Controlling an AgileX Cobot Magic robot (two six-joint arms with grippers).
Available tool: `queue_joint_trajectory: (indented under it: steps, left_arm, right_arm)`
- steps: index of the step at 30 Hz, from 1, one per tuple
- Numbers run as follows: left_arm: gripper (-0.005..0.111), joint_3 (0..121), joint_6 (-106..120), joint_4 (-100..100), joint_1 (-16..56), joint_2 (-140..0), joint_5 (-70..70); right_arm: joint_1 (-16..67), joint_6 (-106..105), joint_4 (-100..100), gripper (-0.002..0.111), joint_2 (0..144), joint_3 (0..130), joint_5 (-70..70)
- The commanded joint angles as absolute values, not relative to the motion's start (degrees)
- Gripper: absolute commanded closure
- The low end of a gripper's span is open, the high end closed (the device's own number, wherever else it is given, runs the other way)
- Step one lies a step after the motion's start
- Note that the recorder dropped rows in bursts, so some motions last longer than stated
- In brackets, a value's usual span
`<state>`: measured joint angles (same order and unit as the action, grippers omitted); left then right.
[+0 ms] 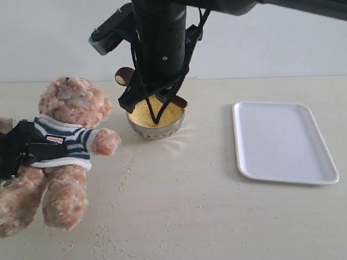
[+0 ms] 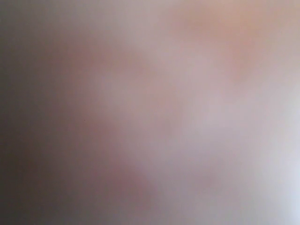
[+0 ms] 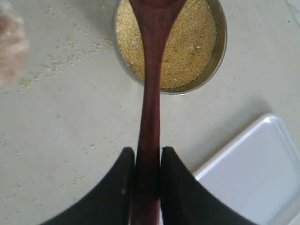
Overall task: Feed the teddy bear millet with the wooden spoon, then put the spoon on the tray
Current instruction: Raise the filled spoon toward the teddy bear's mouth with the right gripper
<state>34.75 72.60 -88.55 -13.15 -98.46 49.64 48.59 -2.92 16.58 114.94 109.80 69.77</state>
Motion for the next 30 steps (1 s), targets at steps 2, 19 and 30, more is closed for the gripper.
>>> queue_joint_trajectory:
  steps: [2,19,30]
  left_arm:
    - [0.102,35.1,72.9,-90.6,-12.8,-98.5,50.7]
    - [0.102,35.1,72.8,-90.2,-12.8,-98.5,52.0]
    - [0.102,35.1,72.7,-90.2,-12.8,-98.5,53.4]
  right_arm:
    - [48.6,-3.4,10.3,0.108,111.2,109.9,70.0]
    - [50.0,-7.4,-1.8,0.108,109.2,109.9,70.0]
    - [52.7,-7.0,0.0,0.108,111.7,109.9,67.4]
